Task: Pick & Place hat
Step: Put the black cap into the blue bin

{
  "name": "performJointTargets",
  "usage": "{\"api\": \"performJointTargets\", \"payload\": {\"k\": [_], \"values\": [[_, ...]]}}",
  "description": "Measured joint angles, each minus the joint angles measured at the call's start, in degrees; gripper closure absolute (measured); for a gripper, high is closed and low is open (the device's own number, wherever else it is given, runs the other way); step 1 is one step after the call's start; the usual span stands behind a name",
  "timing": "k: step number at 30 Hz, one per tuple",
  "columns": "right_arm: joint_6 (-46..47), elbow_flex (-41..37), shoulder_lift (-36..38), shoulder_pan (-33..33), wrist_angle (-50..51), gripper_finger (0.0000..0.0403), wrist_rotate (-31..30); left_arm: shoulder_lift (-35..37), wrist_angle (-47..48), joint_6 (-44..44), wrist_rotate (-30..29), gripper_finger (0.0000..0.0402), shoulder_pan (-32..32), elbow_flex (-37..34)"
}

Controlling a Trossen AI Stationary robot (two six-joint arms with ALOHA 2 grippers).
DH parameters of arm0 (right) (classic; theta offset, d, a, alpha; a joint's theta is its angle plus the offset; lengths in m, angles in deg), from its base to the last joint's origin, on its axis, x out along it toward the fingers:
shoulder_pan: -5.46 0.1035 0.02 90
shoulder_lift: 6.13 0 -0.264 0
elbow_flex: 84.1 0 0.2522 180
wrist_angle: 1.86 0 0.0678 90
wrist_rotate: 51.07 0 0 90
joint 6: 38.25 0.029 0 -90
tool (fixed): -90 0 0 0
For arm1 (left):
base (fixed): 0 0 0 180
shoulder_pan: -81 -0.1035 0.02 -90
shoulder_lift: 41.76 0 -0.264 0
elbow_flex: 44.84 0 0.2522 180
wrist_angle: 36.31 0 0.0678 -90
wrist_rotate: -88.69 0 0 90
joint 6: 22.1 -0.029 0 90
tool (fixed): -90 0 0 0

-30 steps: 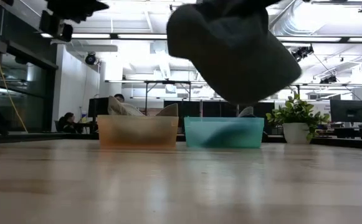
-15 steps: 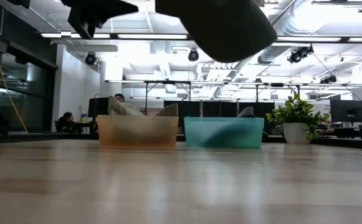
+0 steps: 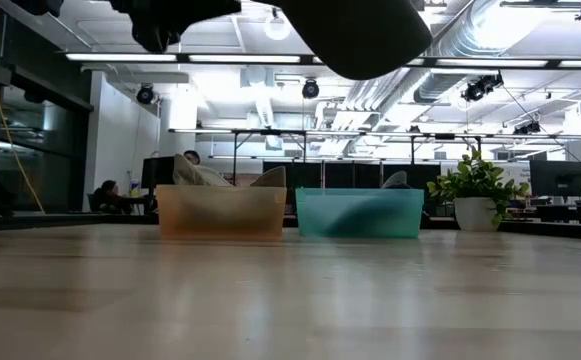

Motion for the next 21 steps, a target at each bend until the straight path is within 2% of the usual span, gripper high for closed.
{"api": "performJointTargets", "payload": {"k": [5, 9, 13, 21], "values": [[-3.02, 0.00, 0.00, -0.53, -0.94, 0.0401, 0.41, -2.87, -2.32, 3.32, 3.06, 0.0066, 0.00, -0.02], [-4.71, 0.00, 0.00, -1.32, -1.80, 0.0401, 1.99, -5.35, -8.38, 3.92, 3.05, 0.0066, 0.00, -0.02], [-7.69, 0.00, 0.00, -1.55, -4.90, 0.0401, 2.33, -6.90, -10.61, 4.74, 3.47, 0.0066, -0.79, 0.29], [-10.57, 0.00, 0.00, -1.92, -7.08, 0.0401, 3.68, -11.56, -10.93, 5.85, 10.51, 0.0066, -3.36, 5.81]]}}
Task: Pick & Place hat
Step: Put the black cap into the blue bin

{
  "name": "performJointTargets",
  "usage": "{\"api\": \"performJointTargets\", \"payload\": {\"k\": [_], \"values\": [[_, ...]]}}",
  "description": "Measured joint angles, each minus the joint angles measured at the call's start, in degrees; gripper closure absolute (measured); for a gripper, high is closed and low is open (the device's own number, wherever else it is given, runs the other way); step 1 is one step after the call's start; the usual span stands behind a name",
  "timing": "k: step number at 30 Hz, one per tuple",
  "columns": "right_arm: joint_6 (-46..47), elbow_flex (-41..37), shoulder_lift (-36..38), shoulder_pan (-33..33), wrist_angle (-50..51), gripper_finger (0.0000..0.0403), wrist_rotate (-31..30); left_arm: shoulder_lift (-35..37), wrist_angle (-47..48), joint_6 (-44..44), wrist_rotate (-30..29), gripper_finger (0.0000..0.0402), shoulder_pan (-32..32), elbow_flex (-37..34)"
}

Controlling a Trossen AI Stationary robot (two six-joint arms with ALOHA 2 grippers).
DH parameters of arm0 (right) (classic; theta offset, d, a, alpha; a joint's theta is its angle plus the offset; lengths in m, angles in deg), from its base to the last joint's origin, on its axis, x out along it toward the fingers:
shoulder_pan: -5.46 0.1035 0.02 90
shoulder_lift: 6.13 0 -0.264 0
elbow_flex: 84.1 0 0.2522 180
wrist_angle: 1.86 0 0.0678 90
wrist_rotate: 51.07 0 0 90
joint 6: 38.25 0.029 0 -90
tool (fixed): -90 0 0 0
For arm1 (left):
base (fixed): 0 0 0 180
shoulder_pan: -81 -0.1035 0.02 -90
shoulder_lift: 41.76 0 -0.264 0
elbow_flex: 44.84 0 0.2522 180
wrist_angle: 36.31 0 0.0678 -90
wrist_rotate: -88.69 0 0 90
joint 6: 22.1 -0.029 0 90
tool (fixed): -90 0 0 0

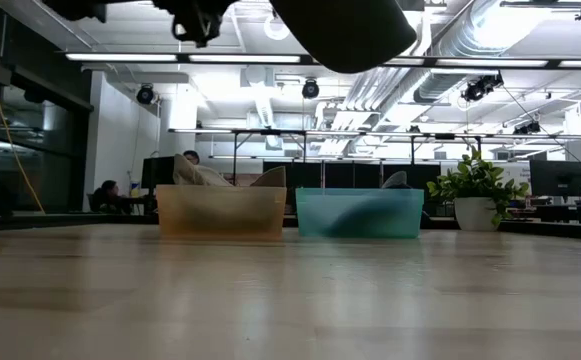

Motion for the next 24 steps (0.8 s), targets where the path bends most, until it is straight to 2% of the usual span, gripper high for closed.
{"api": "performJointTargets", "payload": {"k": [7, 11, 16, 22, 24], "values": [[-0.20, 0.00, 0.00, -0.35, -0.18, 0.0401, -0.12, -2.94, 0.42, -0.03, 5.55, 0.0068, -1.96, 4.86], [-0.27, 0.00, 0.00, -0.35, -0.15, 0.0401, -0.12, -4.54, 0.60, 0.00, 6.36, 0.0098, -2.01, 6.22], [-0.42, 0.00, 0.00, -0.35, -0.15, 0.0401, -0.27, -4.97, 0.67, 0.17, 7.52, 0.0191, -2.01, 6.62], [-0.42, 0.00, 0.00, -0.35, -0.16, 0.0401, -0.34, -4.97, 3.28, -2.40, 7.41, 0.0357, -2.01, 6.64], [-0.42, 0.00, 0.00, -0.35, -0.15, 0.0401, -0.32, -4.97, 4.27, -3.49, 7.30, 0.0388, -1.99, 6.64]]}}
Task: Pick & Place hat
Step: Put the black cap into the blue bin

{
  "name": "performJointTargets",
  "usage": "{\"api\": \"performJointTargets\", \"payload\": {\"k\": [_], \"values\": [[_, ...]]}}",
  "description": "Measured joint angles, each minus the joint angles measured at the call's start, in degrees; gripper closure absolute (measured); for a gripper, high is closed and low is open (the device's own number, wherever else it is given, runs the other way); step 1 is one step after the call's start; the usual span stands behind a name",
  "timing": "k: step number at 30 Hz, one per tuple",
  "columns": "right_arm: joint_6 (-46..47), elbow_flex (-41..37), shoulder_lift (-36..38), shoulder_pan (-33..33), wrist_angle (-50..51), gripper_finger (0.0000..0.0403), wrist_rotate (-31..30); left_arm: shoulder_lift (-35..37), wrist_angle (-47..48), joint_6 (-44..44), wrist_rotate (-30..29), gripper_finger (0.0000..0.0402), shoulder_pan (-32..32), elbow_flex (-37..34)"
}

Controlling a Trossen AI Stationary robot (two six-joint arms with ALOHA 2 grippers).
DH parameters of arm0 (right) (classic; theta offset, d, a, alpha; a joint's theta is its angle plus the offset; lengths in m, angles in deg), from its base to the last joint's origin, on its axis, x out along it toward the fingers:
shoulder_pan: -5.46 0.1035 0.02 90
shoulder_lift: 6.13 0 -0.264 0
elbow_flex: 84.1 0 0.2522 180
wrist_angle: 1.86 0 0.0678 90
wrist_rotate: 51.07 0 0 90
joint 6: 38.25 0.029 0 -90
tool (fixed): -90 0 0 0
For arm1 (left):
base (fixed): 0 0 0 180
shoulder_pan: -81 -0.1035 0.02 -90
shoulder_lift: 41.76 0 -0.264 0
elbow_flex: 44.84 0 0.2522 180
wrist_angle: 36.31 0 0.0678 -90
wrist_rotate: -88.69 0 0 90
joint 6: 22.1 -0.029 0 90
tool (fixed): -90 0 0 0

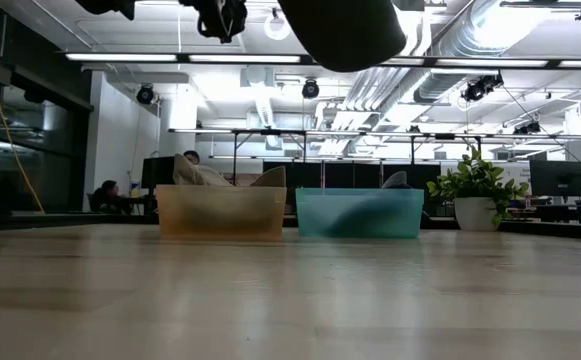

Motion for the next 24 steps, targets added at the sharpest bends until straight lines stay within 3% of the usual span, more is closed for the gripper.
{"api": "performJointTargets", "payload": {"k": [8, 24], "values": [[0.02, 0.00, 0.00, 0.05, 0.00, 0.0395, 1.76, 0.00, 2.91, -3.33, 0.92, 0.0400, 0.15, 0.02], [7.93, 0.00, 0.00, 0.07, -0.16, 0.0255, 11.14, 0.00, 3.99, -7.09, 0.60, 0.0401, 0.13, 0.02]]}}
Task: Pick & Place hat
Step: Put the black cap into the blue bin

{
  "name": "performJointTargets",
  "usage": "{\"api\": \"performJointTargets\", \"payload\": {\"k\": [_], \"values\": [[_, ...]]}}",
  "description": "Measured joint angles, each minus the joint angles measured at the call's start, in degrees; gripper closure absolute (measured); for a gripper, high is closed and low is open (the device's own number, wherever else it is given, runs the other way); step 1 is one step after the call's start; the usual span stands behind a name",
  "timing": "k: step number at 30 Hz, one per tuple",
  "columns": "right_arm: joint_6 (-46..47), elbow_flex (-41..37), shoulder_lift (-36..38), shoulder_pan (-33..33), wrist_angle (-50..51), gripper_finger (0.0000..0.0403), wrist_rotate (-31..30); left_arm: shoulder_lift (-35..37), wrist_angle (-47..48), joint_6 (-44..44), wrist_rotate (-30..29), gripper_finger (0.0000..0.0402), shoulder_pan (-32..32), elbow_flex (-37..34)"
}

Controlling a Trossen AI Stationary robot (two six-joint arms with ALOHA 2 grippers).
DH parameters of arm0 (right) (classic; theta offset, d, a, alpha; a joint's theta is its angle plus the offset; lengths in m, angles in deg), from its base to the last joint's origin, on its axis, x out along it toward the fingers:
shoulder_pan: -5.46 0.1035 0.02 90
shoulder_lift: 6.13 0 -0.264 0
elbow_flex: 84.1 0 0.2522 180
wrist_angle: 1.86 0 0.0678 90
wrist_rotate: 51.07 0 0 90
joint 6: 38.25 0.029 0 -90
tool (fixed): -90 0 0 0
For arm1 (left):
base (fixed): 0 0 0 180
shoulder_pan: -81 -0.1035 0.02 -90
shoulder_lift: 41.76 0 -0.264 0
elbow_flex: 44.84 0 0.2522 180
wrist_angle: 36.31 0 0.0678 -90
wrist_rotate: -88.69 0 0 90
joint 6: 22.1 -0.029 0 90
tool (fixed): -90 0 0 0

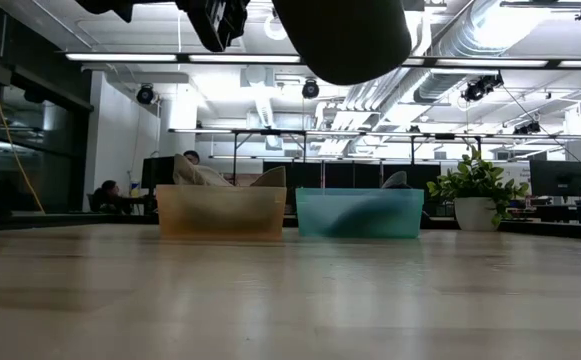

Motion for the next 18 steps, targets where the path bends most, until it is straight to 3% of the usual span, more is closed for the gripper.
{"api": "performJointTargets", "payload": {"k": [9, 18], "values": [[2.84, 0.00, 1.45, 0.02, 1.07, 0.0198, 2.89, 0.00, 1.78, -2.85, -0.89, 0.0401, -0.04, 0.00], [5.49, 0.00, 6.65, 0.00, 1.05, 0.0185, 3.49, 0.00, 2.68, -5.28, -2.31, 0.0401, -2.56, 0.00]]}}
